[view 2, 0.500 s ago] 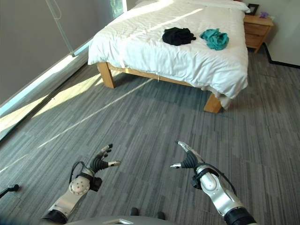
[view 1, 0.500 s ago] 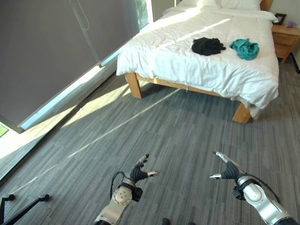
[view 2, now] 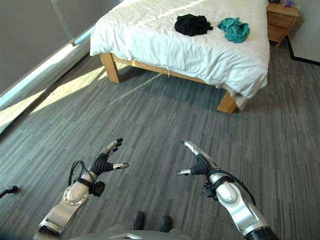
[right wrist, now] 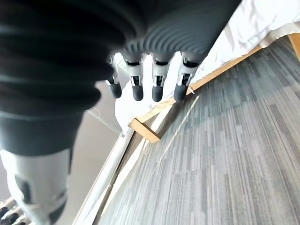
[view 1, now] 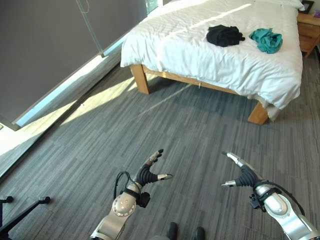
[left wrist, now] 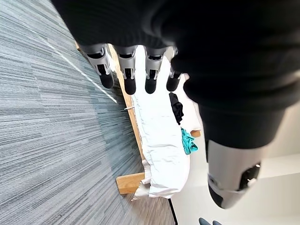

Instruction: Pick up bed clothes into laundry basket.

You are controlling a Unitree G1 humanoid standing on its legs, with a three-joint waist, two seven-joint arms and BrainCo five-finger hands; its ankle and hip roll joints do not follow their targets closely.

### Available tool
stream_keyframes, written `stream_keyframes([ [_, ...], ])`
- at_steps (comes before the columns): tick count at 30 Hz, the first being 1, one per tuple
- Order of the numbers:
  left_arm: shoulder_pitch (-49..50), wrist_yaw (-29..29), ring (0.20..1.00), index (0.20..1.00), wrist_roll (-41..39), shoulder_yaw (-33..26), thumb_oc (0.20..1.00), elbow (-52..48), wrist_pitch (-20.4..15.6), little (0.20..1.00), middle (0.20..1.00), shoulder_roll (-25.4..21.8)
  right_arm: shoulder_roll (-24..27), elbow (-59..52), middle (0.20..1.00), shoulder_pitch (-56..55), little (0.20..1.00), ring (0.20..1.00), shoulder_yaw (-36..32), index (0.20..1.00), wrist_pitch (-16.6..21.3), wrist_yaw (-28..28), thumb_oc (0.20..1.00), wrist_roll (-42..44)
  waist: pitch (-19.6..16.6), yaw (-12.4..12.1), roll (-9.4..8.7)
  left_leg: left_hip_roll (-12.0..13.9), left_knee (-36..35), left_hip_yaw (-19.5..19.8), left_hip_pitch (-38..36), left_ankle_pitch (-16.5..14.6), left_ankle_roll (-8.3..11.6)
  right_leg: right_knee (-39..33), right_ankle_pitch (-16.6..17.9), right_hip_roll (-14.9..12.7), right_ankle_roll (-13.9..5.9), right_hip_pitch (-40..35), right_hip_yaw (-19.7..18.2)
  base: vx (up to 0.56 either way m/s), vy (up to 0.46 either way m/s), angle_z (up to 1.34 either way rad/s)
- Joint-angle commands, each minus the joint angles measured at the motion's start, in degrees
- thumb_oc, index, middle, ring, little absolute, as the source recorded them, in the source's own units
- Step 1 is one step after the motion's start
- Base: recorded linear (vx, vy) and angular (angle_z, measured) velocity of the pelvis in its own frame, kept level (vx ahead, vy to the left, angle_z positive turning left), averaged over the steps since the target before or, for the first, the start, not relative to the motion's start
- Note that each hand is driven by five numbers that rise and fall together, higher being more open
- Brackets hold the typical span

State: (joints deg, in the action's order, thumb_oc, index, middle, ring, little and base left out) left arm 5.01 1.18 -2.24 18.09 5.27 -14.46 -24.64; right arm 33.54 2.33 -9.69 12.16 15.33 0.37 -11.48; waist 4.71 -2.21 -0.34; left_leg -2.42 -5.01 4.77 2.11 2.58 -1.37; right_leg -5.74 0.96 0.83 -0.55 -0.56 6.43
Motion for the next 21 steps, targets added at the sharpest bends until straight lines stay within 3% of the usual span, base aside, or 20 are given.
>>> stream_keyframes([
  [1,-3.42,0.16,1.0,1.0,-6.22,-0.99,1.0,-3.54,-3.63,1.0,1.0,-1.25,-0.36,-6.08,1.0,-0.51,1.0,1.0,-3.29,1.0,2.18,-1.75,1.0,6.92,-2.52,-0.35,-1.87,2.62,0.01,4.95,-0.74,2.47,4.0,3.24,3.5,-2.47,-3.91,1.73,-1.29,0.01,0.016,0.17],
  [7,-0.81,-2.17,1.0,1.0,-8.99,-3.08,1.0,-7.3,-4.3,1.0,1.0,-1.93,-1.11,-8.28,1.0,-2.1,1.0,1.0,-5.38,1.0,2.38,0.11,1.0,10.73,-3.31,0.09,-1.82,2.38,0.01,2.91,-1.8,1.97,4.07,2.52,4.57,-2.83,-4.42,0.86,-2.59,0.02,0.032,-0.02],
  [21,-1.36,-2.34,1.0,1.0,-6.56,-1.75,1.0,-5.58,-3.34,1.0,1.0,-1.13,-2.73,-6.14,1.0,-2.16,1.0,1.0,-5.2,1.0,0.71,-0.16,1.0,8.66,-3.85,0.81,-1.24,1.81,0.01,0.54,-1.54,1.3,3.67,1.64,5.5,-4.25,-5.4,1.05,-4.17,0.02,0.029,-0.12],
])
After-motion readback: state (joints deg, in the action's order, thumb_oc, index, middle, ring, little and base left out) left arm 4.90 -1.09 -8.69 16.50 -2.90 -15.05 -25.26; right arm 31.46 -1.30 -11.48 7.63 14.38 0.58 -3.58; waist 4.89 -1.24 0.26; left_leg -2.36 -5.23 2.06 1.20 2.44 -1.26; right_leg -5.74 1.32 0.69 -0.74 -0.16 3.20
